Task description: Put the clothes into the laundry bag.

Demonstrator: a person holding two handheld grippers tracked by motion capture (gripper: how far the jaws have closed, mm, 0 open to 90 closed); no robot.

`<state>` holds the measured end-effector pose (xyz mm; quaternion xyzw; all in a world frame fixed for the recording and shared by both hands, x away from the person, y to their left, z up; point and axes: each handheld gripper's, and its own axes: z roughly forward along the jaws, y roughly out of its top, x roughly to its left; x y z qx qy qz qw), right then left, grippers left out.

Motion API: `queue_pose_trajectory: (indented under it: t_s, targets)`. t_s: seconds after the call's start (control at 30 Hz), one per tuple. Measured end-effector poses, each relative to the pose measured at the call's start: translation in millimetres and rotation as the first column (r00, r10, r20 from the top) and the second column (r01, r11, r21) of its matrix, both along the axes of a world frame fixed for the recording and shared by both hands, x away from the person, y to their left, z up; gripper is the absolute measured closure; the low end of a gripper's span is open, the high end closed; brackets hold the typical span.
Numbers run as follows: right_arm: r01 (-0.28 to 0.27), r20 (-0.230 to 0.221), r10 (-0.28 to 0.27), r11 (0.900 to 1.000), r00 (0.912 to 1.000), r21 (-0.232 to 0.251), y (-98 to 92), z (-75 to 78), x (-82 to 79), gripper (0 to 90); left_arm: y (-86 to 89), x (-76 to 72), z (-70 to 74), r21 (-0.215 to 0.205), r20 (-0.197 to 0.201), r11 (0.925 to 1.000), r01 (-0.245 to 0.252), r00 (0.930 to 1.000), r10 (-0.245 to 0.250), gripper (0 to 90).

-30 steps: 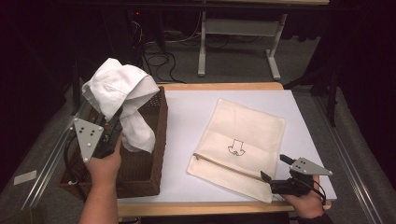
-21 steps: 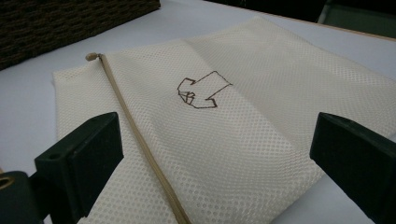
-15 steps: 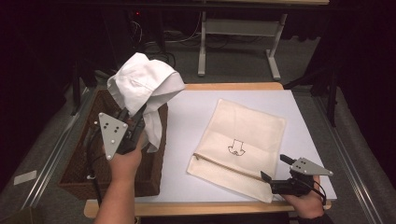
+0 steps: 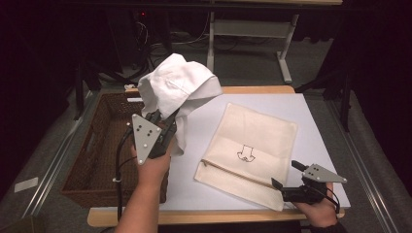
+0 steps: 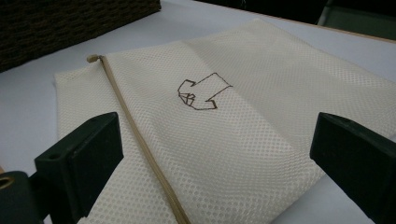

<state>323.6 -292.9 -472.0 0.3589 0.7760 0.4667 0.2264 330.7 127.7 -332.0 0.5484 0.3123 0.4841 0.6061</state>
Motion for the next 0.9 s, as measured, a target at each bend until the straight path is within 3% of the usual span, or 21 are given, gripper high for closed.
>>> queue_pose_trajectory:
  t_s: [0.53, 0.9]
  targets:
    - [-0.015, 0.004, 0.015, 1.000, 0.9999, 0.006, -0.6, 0.8, -0.9, 6.8, -47.1, 2.4, -5.1, -0.008, -0.013, 0.9945, 0.104, 0.9945, -0.104, 78.6]
    - [-0.027, 0.006, 0.027, 0.999, 0.9996, 0.019, -1.0, 1.1, -2.0, 12.4, -55.1, -2.9, -19.4, -0.010, -0.043, 0.9903, 0.138, 0.9894, -0.139, 78.6]
